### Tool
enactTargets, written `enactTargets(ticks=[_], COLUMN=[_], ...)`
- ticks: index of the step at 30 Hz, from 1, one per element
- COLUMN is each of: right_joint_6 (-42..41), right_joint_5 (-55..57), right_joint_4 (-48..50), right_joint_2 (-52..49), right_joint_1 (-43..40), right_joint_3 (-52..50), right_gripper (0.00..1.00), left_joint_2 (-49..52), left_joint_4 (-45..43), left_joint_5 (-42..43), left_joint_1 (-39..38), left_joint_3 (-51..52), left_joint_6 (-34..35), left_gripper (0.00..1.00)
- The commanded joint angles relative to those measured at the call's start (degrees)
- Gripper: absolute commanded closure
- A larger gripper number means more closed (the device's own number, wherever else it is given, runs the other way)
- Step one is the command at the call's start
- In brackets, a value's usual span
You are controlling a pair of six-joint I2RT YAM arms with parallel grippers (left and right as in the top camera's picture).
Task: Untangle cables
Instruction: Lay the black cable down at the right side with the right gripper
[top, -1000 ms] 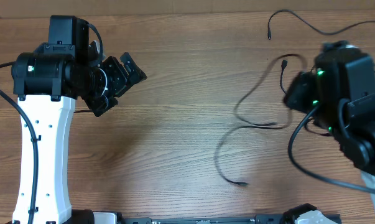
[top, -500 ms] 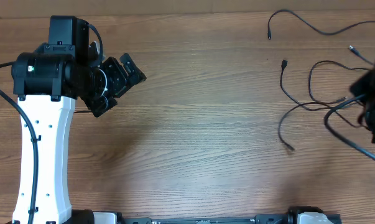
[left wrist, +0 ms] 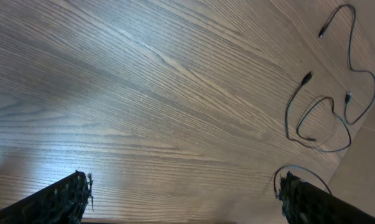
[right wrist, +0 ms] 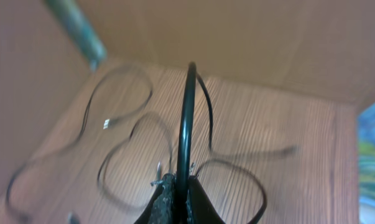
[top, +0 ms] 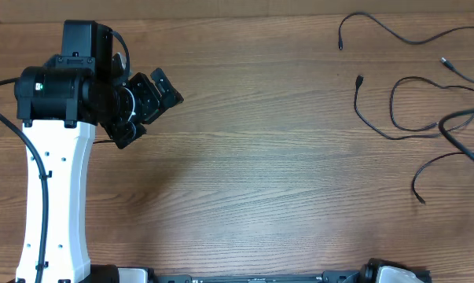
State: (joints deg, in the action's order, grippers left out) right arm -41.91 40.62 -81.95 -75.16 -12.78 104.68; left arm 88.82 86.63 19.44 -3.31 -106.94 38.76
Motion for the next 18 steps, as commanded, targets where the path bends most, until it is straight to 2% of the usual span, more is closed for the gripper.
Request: enactTargets(ticks=[1, 4, 11, 18], right_joint_6=[1.90, 3.56, 15.56, 16.96], right_joint_5=[-14.99, -23.82, -47.43, -74.10], right_joint_4=[-1.49, -2.62, -2.47, -3.58], right_joint_2=[-1.64, -1.92, -0.59, 0.70], right_joint_1=[-0.04, -0.04, -0.04, -0.04], right_joint_3=[1.03, 1.03, 1.05, 1.05], right_gripper=[0.96, 0.96, 0.96, 0.96], left_joint_2=[-1.51, -1.51, -1.51, -1.51], left_joint_4=[-0.15, -0.11, -0.22, -0.35], left_joint_5=[-0.61, -0.61, -0.61, -0.63], left_joint_1=[-0.09, -0.09, -0.09, -0.09], left_joint_3=[-0.92, -0.92, -0.92, -0.92], left_joint_6=[-1.11, -1.11, -1.11, -1.09], left_gripper=[0.00, 0.00, 0.00, 0.00])
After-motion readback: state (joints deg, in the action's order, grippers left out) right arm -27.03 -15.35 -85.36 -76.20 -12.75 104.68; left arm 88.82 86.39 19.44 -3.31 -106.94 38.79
